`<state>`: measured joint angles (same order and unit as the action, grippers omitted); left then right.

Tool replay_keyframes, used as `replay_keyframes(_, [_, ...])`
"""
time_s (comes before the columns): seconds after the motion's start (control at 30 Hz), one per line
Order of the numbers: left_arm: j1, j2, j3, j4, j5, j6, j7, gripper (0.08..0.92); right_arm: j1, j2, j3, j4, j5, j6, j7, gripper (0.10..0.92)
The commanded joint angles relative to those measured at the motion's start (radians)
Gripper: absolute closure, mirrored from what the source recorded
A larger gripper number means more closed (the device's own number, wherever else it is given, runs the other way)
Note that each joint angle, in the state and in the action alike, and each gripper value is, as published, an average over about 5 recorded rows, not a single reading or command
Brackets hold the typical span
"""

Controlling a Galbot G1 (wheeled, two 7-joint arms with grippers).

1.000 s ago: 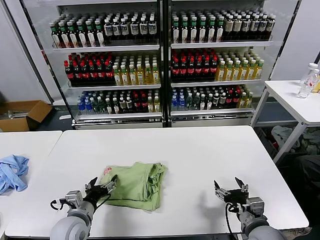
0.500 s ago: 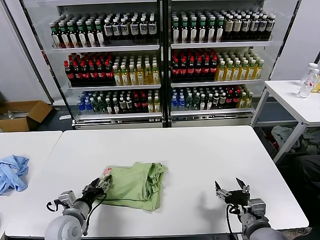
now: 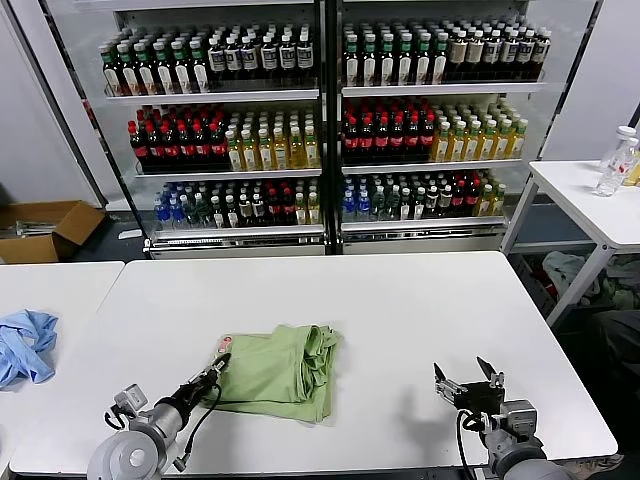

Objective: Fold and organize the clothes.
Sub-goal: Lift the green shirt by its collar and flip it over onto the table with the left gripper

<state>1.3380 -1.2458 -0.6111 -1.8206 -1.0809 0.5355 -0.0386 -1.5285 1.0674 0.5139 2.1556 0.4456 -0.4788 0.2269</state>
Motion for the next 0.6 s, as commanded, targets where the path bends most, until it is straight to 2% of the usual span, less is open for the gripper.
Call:
replay_keyframes(0.03, [0.002, -0.033, -0.067, 0.01, -0.297, 0.009, 0.069, 0.856, -0.001, -0.003, 0.006, 0.001, 0.005, 0.001, 0.003, 0.203])
replay_keyframes(0.17, [-0.006, -0.047, -0.139, 0.005, -0.373, 0.007, 0.062, 0.886, 0.0, -0.006, 0.007, 0.001, 0.008, 0.0, 0.007, 0.203])
replay_keyframes(0.27, [0.0, -0.026, -0.252, -0.025, -0.372, 0.006, 0.052, 0.886, 0.002, -0.008, 0.009, 0.003, 0.012, 0.0, 0.007, 0.203])
replay_keyframes(0.37, [0.017, 0.049, -0.386, -0.063, -0.312, 0.005, 0.049, 0.886, 0.01, -0.012, 0.008, -0.001, 0.018, 0.001, 0.006, 0.203])
replay_keyframes(0.47, [0.031, 0.154, -0.508, -0.096, -0.198, 0.0, 0.044, 0.886, 0.028, -0.016, -0.002, -0.014, 0.025, 0.005, 0.004, 0.203])
replay_keyframes(0.53, [0.037, 0.21, -0.557, -0.131, -0.097, -0.011, 0.033, 0.886, 0.042, -0.015, -0.014, -0.021, 0.028, 0.008, 0.002, 0.203])
replay_keyframes(0.6, [0.046, 0.236, -0.557, -0.187, -0.008, -0.022, 0.021, 0.886, 0.05, -0.009, -0.027, -0.021, 0.026, 0.009, 0.002, 0.203])
